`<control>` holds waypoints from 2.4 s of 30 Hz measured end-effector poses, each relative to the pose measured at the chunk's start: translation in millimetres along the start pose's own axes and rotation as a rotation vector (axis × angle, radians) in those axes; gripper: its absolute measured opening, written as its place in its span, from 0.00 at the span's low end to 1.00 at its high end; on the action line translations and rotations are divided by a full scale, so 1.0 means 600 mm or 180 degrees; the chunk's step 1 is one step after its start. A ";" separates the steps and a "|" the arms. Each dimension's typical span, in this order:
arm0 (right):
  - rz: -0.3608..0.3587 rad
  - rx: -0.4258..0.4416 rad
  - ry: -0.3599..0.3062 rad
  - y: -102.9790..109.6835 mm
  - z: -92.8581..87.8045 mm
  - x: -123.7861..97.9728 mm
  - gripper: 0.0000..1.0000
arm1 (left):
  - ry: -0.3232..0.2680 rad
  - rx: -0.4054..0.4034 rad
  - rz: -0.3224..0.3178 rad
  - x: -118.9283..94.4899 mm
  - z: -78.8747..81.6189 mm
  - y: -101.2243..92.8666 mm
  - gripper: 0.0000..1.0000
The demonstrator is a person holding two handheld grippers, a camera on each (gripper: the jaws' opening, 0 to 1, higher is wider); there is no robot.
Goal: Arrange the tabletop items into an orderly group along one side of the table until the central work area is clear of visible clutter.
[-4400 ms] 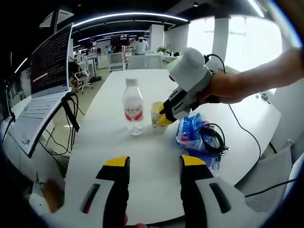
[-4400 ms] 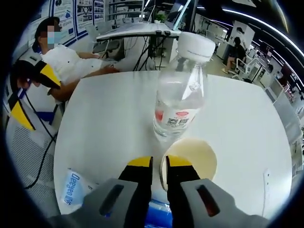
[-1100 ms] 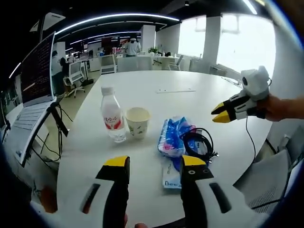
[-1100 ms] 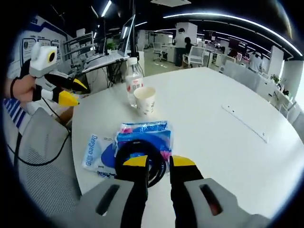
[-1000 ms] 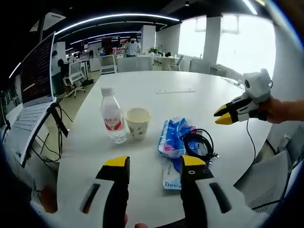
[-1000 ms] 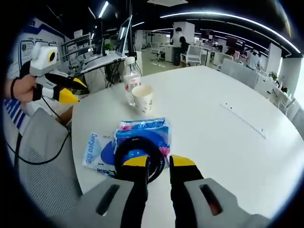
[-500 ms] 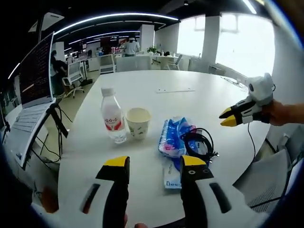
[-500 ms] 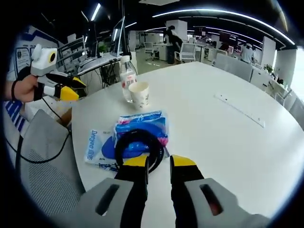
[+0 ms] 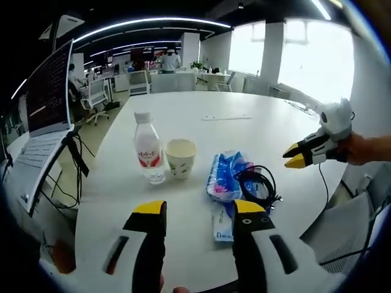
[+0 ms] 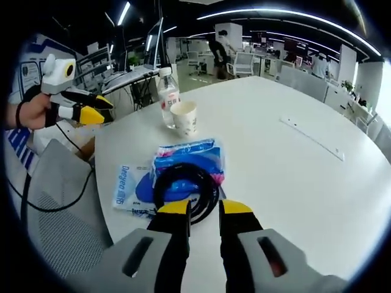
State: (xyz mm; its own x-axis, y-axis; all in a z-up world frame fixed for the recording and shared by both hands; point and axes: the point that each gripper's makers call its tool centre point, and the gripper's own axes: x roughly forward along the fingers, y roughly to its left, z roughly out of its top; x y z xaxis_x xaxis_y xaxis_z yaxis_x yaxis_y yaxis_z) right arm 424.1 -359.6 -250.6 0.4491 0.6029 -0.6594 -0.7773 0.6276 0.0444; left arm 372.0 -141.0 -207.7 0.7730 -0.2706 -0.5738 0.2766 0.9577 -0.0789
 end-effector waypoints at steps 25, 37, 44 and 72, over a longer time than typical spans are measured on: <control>0.0047 0.0240 0.0256 -0.015 -0.014 0.090 0.22 | -0.0061 -0.0017 0.0075 -0.008 0.019 0.023 0.43; 0.0085 0.0241 0.0410 -0.008 -0.036 0.113 0.25 | -0.0062 -0.0026 0.0087 -0.008 0.021 0.023 0.43; -0.0034 0.0097 0.0573 -0.019 -0.053 0.117 0.16 | -0.0057 -0.0030 0.0097 -0.008 0.020 0.027 0.43; -0.0264 -0.0106 0.0354 -0.017 -0.013 0.094 0.00 | -0.0041 -0.0006 0.0079 -0.005 0.024 0.031 0.43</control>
State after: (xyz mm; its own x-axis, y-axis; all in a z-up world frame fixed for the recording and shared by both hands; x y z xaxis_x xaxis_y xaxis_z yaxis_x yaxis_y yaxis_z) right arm 454.0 -336.0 -294.2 0.4622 0.4900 -0.7391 -0.7546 0.6551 -0.0375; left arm 383.1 -124.0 -195.6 0.7869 -0.2478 -0.5652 0.2561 0.9644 -0.0662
